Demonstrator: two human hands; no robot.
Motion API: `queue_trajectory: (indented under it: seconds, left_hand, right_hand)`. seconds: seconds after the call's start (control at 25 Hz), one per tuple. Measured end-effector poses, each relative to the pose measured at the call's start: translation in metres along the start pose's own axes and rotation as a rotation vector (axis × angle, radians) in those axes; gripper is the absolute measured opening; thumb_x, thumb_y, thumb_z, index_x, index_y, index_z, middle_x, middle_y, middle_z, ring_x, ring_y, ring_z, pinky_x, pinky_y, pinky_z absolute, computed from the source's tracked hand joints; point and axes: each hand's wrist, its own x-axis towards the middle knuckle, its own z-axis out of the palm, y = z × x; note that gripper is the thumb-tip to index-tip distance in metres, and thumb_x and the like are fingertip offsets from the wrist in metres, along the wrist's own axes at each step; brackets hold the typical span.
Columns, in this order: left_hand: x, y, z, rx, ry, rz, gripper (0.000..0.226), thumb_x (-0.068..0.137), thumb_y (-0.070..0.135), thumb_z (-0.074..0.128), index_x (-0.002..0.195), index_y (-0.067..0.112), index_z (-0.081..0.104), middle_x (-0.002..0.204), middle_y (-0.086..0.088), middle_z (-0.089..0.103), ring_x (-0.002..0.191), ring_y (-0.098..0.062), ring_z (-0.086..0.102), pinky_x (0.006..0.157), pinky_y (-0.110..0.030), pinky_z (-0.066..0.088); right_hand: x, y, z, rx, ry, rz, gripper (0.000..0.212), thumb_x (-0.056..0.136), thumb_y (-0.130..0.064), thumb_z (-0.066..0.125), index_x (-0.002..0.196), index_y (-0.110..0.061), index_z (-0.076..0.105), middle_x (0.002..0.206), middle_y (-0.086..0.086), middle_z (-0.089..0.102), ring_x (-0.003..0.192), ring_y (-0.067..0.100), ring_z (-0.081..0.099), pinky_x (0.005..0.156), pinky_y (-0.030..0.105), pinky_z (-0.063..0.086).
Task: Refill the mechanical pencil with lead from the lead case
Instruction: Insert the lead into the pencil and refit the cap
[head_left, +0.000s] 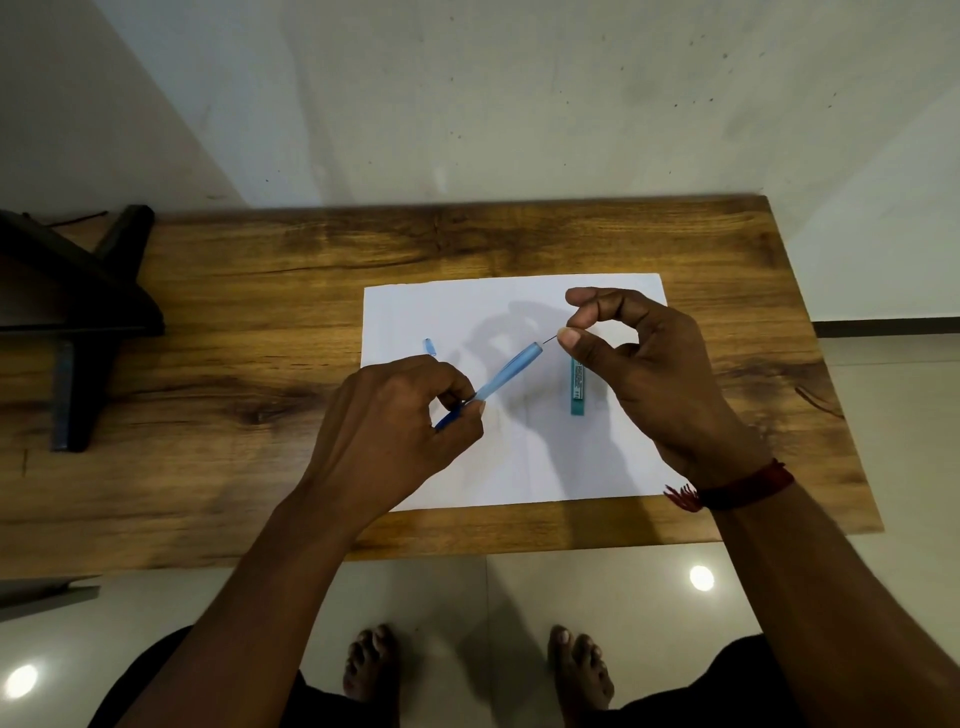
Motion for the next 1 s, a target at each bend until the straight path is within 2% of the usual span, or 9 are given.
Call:
queue_trajectory:
  seconds: [0.16,0.24,0.36,0.48,0.6,0.72,0.8,0.88,1.0]
  left_hand:
    - [0.0,0.001,0.001,-0.003,0.002,0.003,0.017,0.082,0.036,0.068,0.083,0.019,0.071,0.078,0.006,0.07,0.053,-0.005,0.048,0.057,-0.013,0.037]
    - [0.001,0.001,0.001,-0.013,0.014,0.001,0.017,0.082,0.036,0.068,0.084,0.019,0.071,0.079,0.007,0.07,0.05,-0.002,0.046,0.056,-0.012,0.036]
    - [0.001,0.001,0.0,-0.067,0.068,-0.007,0.012,0.082,0.031,0.071,0.083,0.019,0.07,0.079,0.01,0.069,0.046,0.0,0.047,0.055,-0.005,0.033]
    - [0.0,-0.002,-0.004,-0.195,0.158,-0.041,0.009,0.082,0.028,0.069,0.082,0.019,0.069,0.076,0.015,0.066,0.054,-0.005,0.057,0.055,-0.004,0.039]
    - [-0.002,-0.014,-0.012,-0.305,0.269,-0.106,0.006,0.083,0.027,0.067,0.087,0.022,0.068,0.075,0.024,0.062,0.062,-0.003,0.063,0.053,-0.009,0.047]
    - [-0.005,-0.028,-0.019,-0.364,0.37,-0.199,0.006,0.085,0.028,0.066,0.089,0.025,0.064,0.076,0.019,0.065,0.062,-0.006,0.066,0.054,-0.025,0.056]
    - [-0.007,-0.036,-0.024,-0.373,0.423,-0.239,0.009,0.085,0.029,0.065,0.089,0.021,0.064,0.074,0.014,0.068,0.061,-0.006,0.067,0.054,-0.031,0.058]
    - [-0.01,-0.041,-0.028,-0.368,0.46,-0.259,0.014,0.084,0.032,0.064,0.088,0.019,0.064,0.072,0.011,0.068,0.059,-0.005,0.067,0.054,-0.03,0.058]
    - [-0.014,-0.045,-0.031,-0.38,0.479,-0.293,0.014,0.082,0.031,0.064,0.087,0.018,0.063,0.073,0.006,0.069,0.06,-0.008,0.068,0.055,-0.035,0.059]
  right_hand:
    - [-0.002,-0.003,0.003,-0.063,-0.056,-0.03,0.011,0.082,-0.017,0.073,0.084,-0.025,0.067,0.117,-0.004,0.067,0.11,0.012,0.06,0.072,0.023,0.04]
    - [-0.002,-0.005,0.007,-0.063,-0.066,-0.048,0.011,0.082,-0.016,0.073,0.086,-0.026,0.069,0.115,-0.003,0.068,0.109,0.013,0.061,0.073,0.025,0.042]
    - [-0.002,-0.008,0.017,0.002,-0.012,-0.064,0.011,0.081,-0.017,0.074,0.09,-0.023,0.073,0.111,-0.004,0.07,0.106,0.009,0.062,0.072,0.027,0.047]
    - [-0.002,-0.013,0.031,0.085,0.031,-0.114,0.014,0.079,-0.018,0.076,0.093,-0.023,0.076,0.11,-0.006,0.071,0.108,0.009,0.063,0.076,0.035,0.052]
    - [-0.001,-0.017,0.047,0.124,0.057,-0.16,0.016,0.079,-0.018,0.077,0.094,-0.023,0.076,0.111,-0.005,0.071,0.108,0.011,0.063,0.075,0.029,0.05]
    - [-0.001,-0.014,0.064,-0.158,0.041,-0.229,0.015,0.08,-0.022,0.076,0.095,-0.024,0.076,0.108,-0.005,0.072,0.107,0.012,0.061,0.079,0.023,0.046]
    - [-0.001,-0.009,0.08,-0.437,-0.023,-0.272,0.016,0.081,-0.023,0.075,0.097,-0.021,0.076,0.111,0.001,0.071,0.111,0.02,0.056,0.088,0.028,0.04]
    - [-0.003,-0.004,0.096,-0.644,-0.081,-0.273,0.019,0.082,-0.027,0.074,0.099,-0.02,0.076,0.116,0.005,0.068,0.116,0.027,0.05,0.089,0.033,0.034]
    - [-0.008,0.002,0.111,-0.824,-0.07,-0.283,0.022,0.08,-0.034,0.074,0.097,-0.019,0.077,0.116,0.009,0.066,0.115,0.032,0.05,0.089,0.041,0.041]
